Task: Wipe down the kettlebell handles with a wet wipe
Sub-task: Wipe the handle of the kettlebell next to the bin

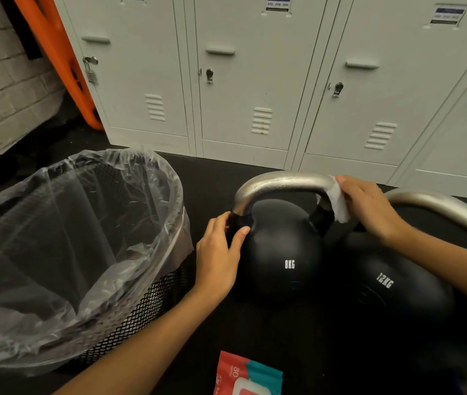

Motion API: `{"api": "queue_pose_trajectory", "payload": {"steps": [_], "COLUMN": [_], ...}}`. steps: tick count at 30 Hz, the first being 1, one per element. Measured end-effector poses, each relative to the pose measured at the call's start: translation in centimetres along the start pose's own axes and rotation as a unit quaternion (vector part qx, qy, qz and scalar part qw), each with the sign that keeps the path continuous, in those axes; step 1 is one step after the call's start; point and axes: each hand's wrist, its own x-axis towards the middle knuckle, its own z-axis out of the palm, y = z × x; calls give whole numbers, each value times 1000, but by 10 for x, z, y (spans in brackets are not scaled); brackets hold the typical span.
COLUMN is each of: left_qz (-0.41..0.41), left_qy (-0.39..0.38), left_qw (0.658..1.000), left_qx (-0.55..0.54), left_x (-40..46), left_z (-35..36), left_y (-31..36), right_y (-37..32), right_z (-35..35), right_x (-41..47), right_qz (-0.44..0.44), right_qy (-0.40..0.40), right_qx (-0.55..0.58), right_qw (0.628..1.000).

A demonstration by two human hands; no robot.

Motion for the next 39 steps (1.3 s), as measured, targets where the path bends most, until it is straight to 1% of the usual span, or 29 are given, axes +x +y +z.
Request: {"api": "queue_pose_trajectory", "payload": {"steps": [2,3,4,5,6,8,9,10,12,14,15,18,20,21,23,25,27,29,31,33,37,39], "left_qz": [-3,-3,-3,-3,-3,-3,-3,-3,-5,-8,-9,-14,-16,-17,-15,-18,-19,-20,-26,-38,-42,-36], "left_qy": [-2,-4,-5,-6,-8,-12,-15,-18,-23,-27,-30,-22,-11,-8,-10,-20,-25,-31,-42,-49,-64,-72], "left_qw": [1000,1000,1000,1000,1000,1000,1000,1000,1000,999,999,999,999,999,999,999,998,998,997,995,994,995], "left_qx": [-1,-2,-3,-3,-3,-2,-2,-2,-5,-15,-20,-33,-37,-40,-44,-47,-51,-59,-67,-74,-76,-64], "left_x": [0,0,0,0,0,0,0,1,1,2,3,2,0,-1,-1,-1,-2,-3,-3,-3,-4,-4], "left_z": [0,-1,-1,-2,-3,-4,-4,-5,-6,-7,-7,-5,-3,-2,-3,-5,-7,-8,-9,-9,-11,-12], "left_y": [1,1,2,2,2,2,2,2,1,1,0,-1,1,2,2,3,4,5,5,5,4,1], "right_y": [-8,-14,-24,-31,-39,-50,-50,-45,-30,-14,-9,-8,-20,-26,-39,-51,-59,-67,-73,-78,-90,-89], "right_z": [4,6,8,9,10,11,11,11,12,11,9,0,-2,-2,2,10,25,43,63,82,112,125], "right_x": [9,13,16,20,24,29,28,24,13,1,-3,-12,-25,-34,-51,-63,-67,-65,-57,-47,-35,-39], "right_qz": [50,69,92,101,91,42,18,14,68,153,190,261,306,316,324,325,319,312,301,275,213,194], "right_qy": [-67,-86,-91,-92,-98,-111,-105,-96,-64,-45,-34,11,43,47,21,-21,-57,-68,-59,-57,-50,-44], "right_qx": [13,40,67,69,44,-60,-92,-90,37,145,170,208,278,317,385,437,469,489,497,488,411,344], "right_qw": [996,993,989,988,990,991,990,991,995,977,966,942,910,893,864,838,822,812,812,827,885,918]}}
